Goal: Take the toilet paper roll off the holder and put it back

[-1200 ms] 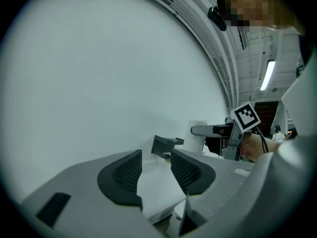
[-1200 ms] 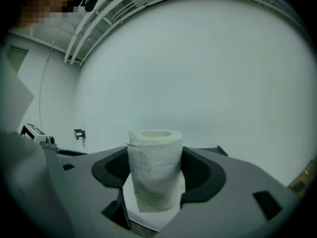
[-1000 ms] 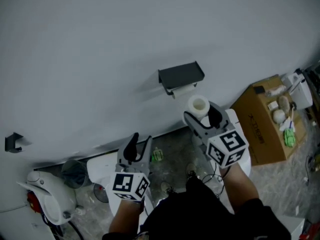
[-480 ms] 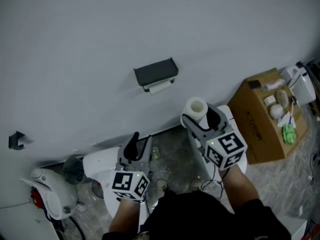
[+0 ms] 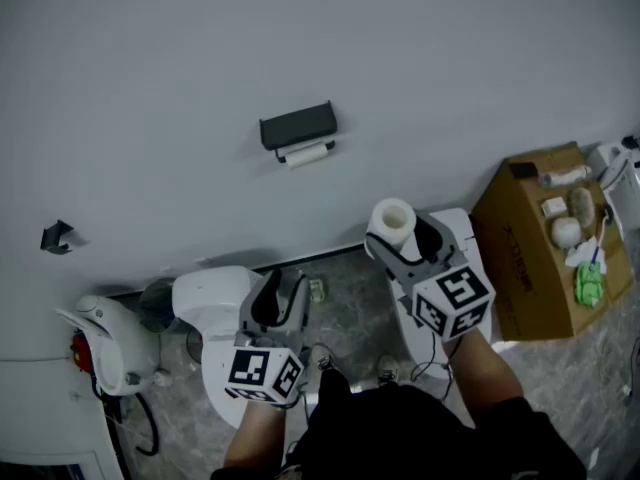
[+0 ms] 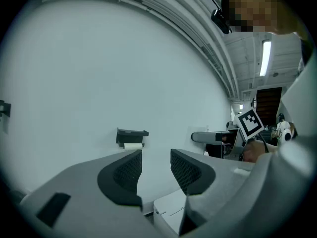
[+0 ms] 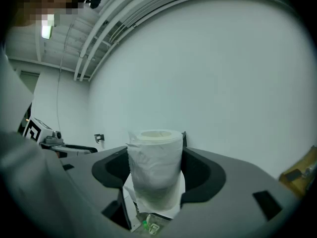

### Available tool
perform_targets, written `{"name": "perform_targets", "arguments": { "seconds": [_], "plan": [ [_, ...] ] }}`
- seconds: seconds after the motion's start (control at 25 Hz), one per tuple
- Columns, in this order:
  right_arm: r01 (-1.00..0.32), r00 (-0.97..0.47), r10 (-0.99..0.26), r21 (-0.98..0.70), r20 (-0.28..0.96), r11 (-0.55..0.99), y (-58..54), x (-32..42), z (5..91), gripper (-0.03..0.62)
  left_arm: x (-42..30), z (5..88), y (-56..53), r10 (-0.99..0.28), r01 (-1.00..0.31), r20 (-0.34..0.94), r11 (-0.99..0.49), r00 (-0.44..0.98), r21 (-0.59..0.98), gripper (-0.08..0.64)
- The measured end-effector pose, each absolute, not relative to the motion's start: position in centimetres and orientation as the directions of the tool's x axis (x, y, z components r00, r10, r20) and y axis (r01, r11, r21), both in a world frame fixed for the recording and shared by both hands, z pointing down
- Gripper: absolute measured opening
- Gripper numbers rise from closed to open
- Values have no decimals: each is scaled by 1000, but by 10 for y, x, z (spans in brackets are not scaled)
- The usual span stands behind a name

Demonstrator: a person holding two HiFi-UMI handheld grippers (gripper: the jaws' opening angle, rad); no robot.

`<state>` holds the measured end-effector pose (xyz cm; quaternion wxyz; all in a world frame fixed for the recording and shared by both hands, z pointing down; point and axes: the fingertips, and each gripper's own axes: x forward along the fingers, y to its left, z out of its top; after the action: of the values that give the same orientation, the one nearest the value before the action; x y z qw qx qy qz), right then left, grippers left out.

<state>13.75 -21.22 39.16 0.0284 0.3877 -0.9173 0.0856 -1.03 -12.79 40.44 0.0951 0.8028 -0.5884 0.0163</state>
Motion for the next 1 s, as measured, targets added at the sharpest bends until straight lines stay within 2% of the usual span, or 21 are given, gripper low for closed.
{"name": "perform_targets", "arguments": {
  "seconds": [0.44,0.68,1.0],
  "plan": [
    [-620,-785,-609,-166,119,767,-169,92,397,296,-41,405,-64,-972,-979,153,-161,180,129,166],
    [-598,-801,-585,-162,125,785,-128,28,395,295,-102,404,-19,-979,-981,138,-130,150,141,165],
    [-641,-767,-626,-131,143,756,-58,-49,388,296,-193,405,43,-977,-969,100,-165,186,184,166]
  ]
}}
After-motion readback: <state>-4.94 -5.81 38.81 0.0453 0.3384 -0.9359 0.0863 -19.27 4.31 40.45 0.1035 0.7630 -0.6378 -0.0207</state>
